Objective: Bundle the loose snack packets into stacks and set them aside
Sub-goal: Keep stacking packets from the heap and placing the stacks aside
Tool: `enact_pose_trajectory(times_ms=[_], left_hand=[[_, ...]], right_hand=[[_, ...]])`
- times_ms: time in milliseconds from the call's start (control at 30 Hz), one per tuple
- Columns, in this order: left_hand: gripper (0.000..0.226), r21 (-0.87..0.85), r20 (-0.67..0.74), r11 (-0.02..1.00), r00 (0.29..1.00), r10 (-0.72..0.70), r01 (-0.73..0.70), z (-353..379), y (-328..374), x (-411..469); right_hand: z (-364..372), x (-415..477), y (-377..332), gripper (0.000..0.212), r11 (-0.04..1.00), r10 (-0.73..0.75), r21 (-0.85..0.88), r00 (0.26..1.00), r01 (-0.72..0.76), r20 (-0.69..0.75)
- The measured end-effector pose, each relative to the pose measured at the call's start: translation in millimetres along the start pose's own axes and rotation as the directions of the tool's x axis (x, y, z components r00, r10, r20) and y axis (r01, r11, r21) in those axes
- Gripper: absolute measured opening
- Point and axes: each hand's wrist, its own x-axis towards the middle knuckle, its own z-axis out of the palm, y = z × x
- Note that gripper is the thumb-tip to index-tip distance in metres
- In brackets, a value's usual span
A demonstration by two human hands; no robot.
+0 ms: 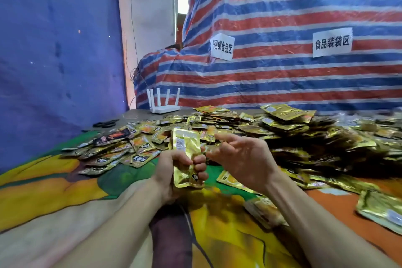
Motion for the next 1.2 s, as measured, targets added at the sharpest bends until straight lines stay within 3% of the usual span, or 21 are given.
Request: enact_pose_trajectory(times_ms=[67,133,300,367,500,600,700,800,1067,1200], left_hand=[[0.023,-0.024,0.04,1.0,0.999,0.0,0.001,1.2,0.4,-1.1],[0.019,-0.036,0.04,0.999,0.999,-0.007,0.009,3.1,-0.2,-1.6],[0.018,0.059,-0.148,0.998,0.989,0.005,0.003,3.2,-1.6,3.1],[0.017,0.054,-0.271,0.997,0.96,0.068,-0.055,0.8,-0.1,6.0],[0.029,0.014,-0.453,0.951,0.846,0.282,-0.31,-9.3,4.1,8.5],[0.044,0.023,-0.453,0.916,0.812,0.367,-0.401,-10.6,5.5,7.7],[0.04,0.035,-0.476,0.912,0.795,0.375,-0.409,-7.7,2.3,8.4],[0.042,0.012,-0.468,0.897,0.791,0.395,-0.442,-5.0,-1.2,11.2],[0.038,0.056,-0.466,0.953,0.836,0.289,-0.298,0.7,-5.0,13.8],[0.041,0.159,-0.404,0.96,0.871,0.278,-0.232,5.3,-8.8,12.4]], right_hand=[[0.2,1.0,0.9,0.047,0.999,-0.011,0.031,1.0,0.011,0.02],[3.6,1.9,4.3,0.047,0.999,-0.003,-0.036,1.0,0.003,-0.012],[8.3,0.2,18.6,0.047,0.951,-0.088,-0.308,0.979,0.027,-0.187],[10.5,-0.5,21.6,0.051,0.926,-0.132,-0.377,0.962,0.032,-0.241],[22.4,-1.6,30.3,0.063,0.881,-0.133,-0.472,0.945,-0.025,-0.3],[33.5,-3.1,43.7,0.059,0.811,-0.176,-0.585,0.945,-0.02,-0.276],[40.7,-3.3,54.3,0.052,0.677,-0.302,-0.731,0.937,0.083,-0.173],[39.8,-2.4,58.0,0.054,0.558,-0.355,-0.826,0.923,0.081,-0.149],[38.8,-3.7,61.2,0.078,0.535,-0.374,-0.842,0.913,0.069,-0.163],[39.6,-3.7,61.2,0.067,0.554,-0.4,-0.826,0.904,0.103,-0.155]])
